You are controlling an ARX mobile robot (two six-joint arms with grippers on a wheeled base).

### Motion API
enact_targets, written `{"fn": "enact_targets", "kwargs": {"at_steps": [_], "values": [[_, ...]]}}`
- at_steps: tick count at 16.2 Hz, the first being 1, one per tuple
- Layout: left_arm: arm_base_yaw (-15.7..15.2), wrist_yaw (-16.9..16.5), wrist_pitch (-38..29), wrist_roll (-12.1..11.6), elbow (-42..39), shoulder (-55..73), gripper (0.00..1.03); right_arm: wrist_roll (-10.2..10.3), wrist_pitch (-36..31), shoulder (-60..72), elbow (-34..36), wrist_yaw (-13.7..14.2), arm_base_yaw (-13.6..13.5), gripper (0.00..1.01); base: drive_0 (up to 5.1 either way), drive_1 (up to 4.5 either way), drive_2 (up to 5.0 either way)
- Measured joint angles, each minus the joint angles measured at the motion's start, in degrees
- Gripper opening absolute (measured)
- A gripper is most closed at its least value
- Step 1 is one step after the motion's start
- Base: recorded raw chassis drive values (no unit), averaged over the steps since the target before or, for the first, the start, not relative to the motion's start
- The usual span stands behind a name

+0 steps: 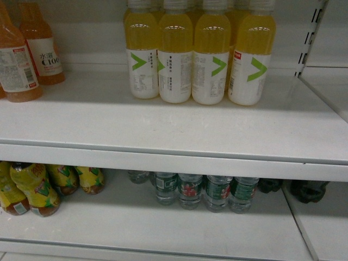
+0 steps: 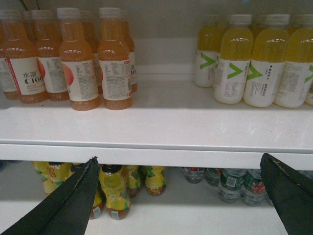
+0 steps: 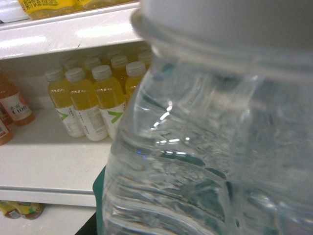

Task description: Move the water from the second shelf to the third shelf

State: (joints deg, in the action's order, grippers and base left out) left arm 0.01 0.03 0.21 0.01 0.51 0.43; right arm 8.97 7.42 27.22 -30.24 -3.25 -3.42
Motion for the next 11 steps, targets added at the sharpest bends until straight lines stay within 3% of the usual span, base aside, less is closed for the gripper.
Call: {"fn": "enact_targets", "kwargs": {"at_steps": [11], "values": [[0.0,0.0,0.0,0.0,0.0,0.0,0.98,0.0,0.0,0.0,0.0,0.2,0.0,0.43,-4.2,1.29,3.3]]}}
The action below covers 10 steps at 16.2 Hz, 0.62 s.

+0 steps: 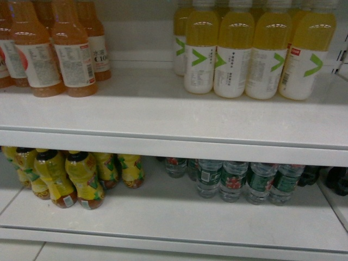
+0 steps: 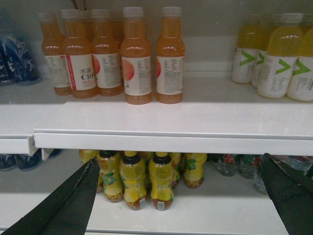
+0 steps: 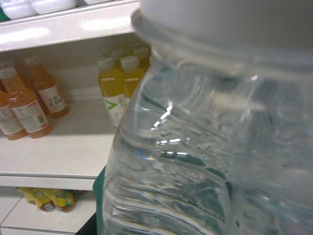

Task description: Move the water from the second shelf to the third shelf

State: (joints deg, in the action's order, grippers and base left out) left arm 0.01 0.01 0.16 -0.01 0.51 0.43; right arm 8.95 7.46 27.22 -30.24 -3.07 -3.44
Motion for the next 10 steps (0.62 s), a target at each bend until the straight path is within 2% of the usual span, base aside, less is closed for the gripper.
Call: {"fn": "enact_targets", "kwargs": {"at_steps": [10], "values": [[0.0,0.0,0.0,0.0,0.0,0.0,0.98,0.0,0.0,-0.1,0.0,-0.1,0.0,0.43,-4.8,2.35,2.5]]}}
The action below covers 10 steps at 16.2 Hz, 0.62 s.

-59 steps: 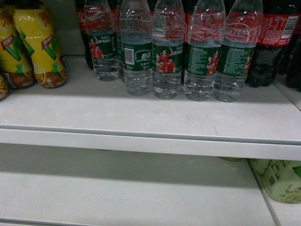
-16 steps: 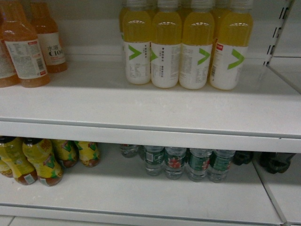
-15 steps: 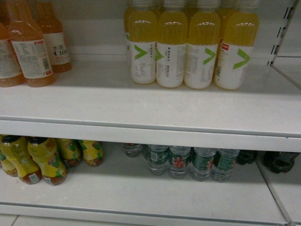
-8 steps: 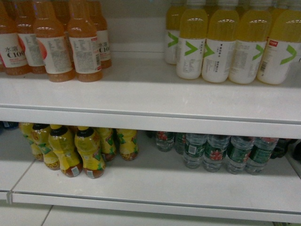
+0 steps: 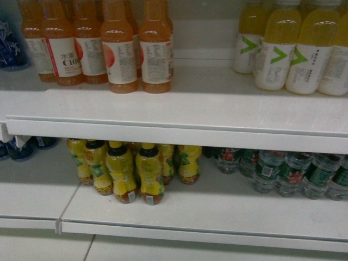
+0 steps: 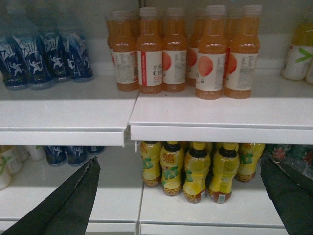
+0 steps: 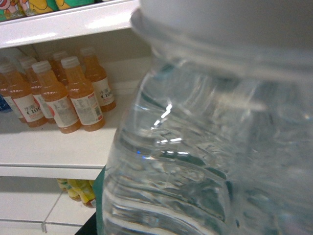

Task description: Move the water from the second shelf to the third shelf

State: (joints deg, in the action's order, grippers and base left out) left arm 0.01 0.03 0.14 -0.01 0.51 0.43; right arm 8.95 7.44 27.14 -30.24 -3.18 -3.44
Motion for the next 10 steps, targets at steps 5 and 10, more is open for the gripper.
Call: {"fn": "enact_targets", "kwargs": {"at_steps": [5,10], "values": [[0.0,0.0,0.0,0.0,0.0,0.0,0.98,0.0,0.1,-0.1,0.0,0.0,0.0,0.43,-5.0,2.48,2.5],[0.0,0.0,0.0,0.0,0.0,0.0,0.98,0.0,0.3,-0.2,0.0,0.0,0.0,0.43,-5.0,2.41,2.4]]}}
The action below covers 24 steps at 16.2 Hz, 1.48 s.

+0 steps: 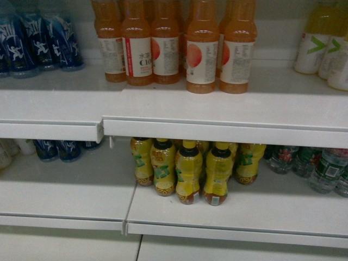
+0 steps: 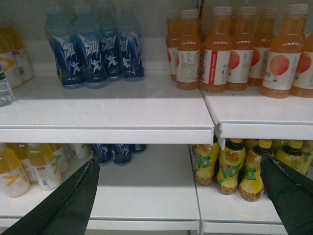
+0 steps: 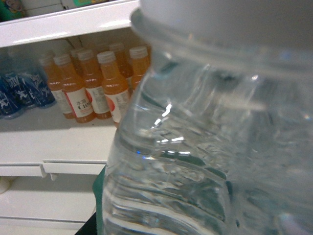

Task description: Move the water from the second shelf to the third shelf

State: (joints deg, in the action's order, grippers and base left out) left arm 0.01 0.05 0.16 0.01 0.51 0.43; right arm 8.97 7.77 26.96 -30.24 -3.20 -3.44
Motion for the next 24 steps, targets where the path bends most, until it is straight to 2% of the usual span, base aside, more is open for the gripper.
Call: {"fn": "enact_targets", "kwargs": {"at_steps": [24], "values": [[0.0,0.0,0.0,0.0,0.0,0.0,0.98,0.0,0.0,0.0,0.0,0.1,0.0,0.43,-5.0,2.45,2.4]]}}
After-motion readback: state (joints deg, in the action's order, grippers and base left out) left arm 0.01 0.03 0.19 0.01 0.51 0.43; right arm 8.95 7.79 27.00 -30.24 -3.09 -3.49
